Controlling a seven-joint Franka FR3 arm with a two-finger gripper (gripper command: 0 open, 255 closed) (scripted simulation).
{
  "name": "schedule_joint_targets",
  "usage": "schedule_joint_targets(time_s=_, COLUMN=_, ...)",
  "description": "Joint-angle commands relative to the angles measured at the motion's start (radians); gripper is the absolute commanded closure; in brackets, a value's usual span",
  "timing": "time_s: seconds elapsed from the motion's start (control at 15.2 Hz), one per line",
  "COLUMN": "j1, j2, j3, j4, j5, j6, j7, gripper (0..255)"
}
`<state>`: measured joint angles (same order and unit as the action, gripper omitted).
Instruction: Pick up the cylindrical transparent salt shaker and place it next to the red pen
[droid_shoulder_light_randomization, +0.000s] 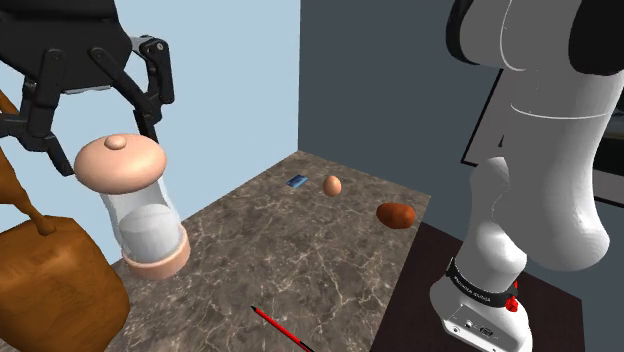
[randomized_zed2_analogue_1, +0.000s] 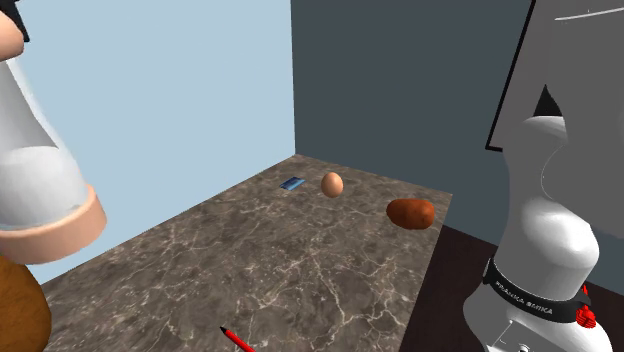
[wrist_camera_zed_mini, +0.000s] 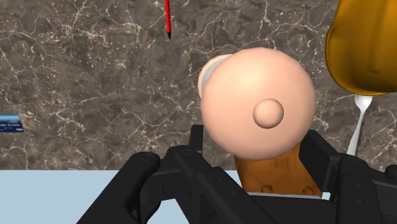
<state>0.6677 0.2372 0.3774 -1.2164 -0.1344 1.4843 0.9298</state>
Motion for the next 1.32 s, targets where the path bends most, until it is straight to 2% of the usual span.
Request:
schedule_joint_targets(time_s=0.0, j1=0.055, j2=0.071, j3=0.019, j4=0.117, j5=-0.034, j6=-0.055, j7=0.056, gripper=255)
schedule_joint_targets(time_s=0.53, j1=0.026, j2=0.007, j3=0.014, j4=-0.084, j5=-0.007, j6=0.087, j7=0.053, gripper=255)
schedule_joint_targets(time_s=1.25, j1=0.007, j2=-0.032, j3=0.01, j4=-0.286, j5=0.008, j6=0.252, j7=0.055, gripper=255)
